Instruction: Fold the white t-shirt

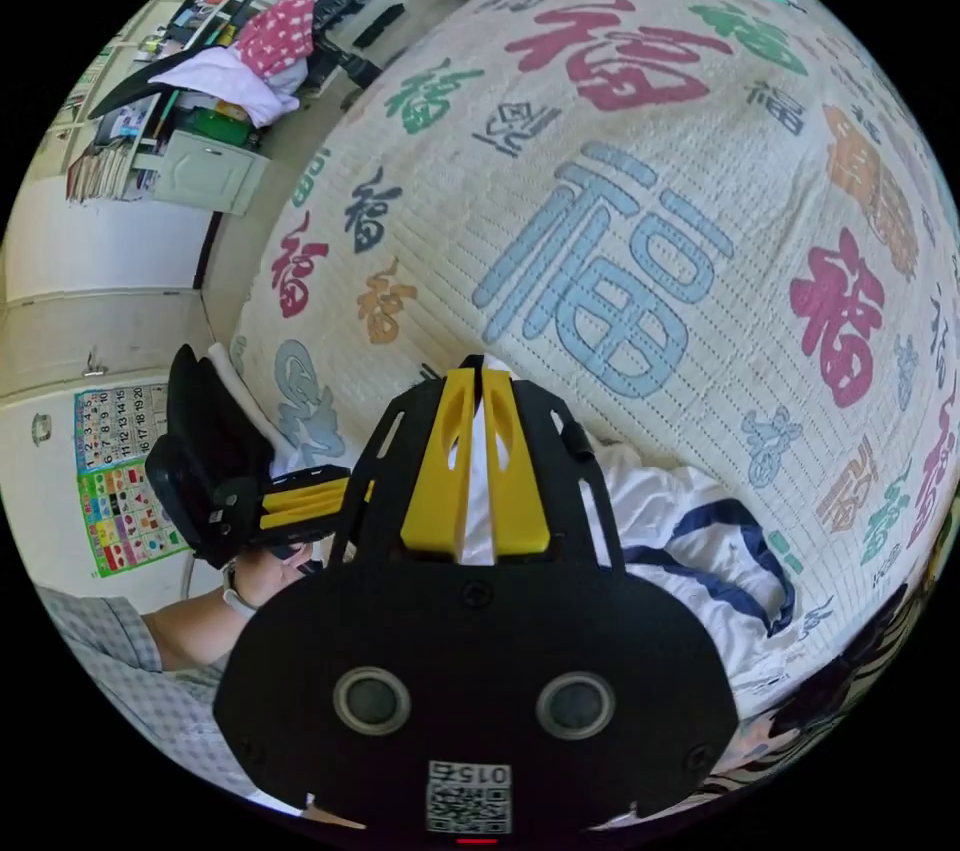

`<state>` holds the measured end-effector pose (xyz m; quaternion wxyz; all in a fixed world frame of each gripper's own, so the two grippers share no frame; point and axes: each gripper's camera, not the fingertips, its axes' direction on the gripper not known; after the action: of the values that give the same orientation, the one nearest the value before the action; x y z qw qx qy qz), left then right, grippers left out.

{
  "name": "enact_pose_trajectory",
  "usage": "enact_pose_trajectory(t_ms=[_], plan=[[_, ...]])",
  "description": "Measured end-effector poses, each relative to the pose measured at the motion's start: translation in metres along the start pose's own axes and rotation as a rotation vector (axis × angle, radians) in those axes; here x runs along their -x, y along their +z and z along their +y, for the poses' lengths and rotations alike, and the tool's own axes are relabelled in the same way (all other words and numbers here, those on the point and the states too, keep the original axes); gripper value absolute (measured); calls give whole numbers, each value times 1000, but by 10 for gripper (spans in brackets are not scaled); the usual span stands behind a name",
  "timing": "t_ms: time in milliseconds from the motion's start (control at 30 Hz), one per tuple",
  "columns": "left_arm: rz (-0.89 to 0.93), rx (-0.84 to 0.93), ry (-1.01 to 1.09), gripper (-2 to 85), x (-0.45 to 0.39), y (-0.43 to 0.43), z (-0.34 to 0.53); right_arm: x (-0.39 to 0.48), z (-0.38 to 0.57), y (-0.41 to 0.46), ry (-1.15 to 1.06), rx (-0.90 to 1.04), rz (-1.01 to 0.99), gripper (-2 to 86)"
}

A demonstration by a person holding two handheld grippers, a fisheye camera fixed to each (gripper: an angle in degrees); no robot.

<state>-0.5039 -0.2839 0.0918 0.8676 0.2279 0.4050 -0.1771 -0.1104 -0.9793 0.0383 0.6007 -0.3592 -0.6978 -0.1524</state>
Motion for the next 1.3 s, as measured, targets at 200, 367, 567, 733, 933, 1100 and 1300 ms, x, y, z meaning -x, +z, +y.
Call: enact_pose_trajectory(t_ms=[200, 367, 567, 733, 933, 1100, 1300], plan=[[-63, -17, -20, -7, 1, -28, 3, 13, -45, 36, -36, 37, -31, -4], [-93, 15, -8, -7, -12, -34, 6, 11, -71, 50, -52, 76, -5, 0], [-91, 35, -11, -2, -30, -37, 12, 14, -99, 41, -151, 147, 45, 32], [-124, 71, -19, 9, -41, -39, 17, 12, -115, 19, -175, 118, 36, 60], [-261, 110, 47, 34, -70, -55, 21, -29, -79, -56, -182, -35, -25, 61], [-276, 61, 234, 63, -133, -68, -4, -120, -3, -99, -32, -49, 189, 52], [-110, 168, 496, 80, -231, 36, -72, -199, 42, -85, 176, 62, 190, 64]])
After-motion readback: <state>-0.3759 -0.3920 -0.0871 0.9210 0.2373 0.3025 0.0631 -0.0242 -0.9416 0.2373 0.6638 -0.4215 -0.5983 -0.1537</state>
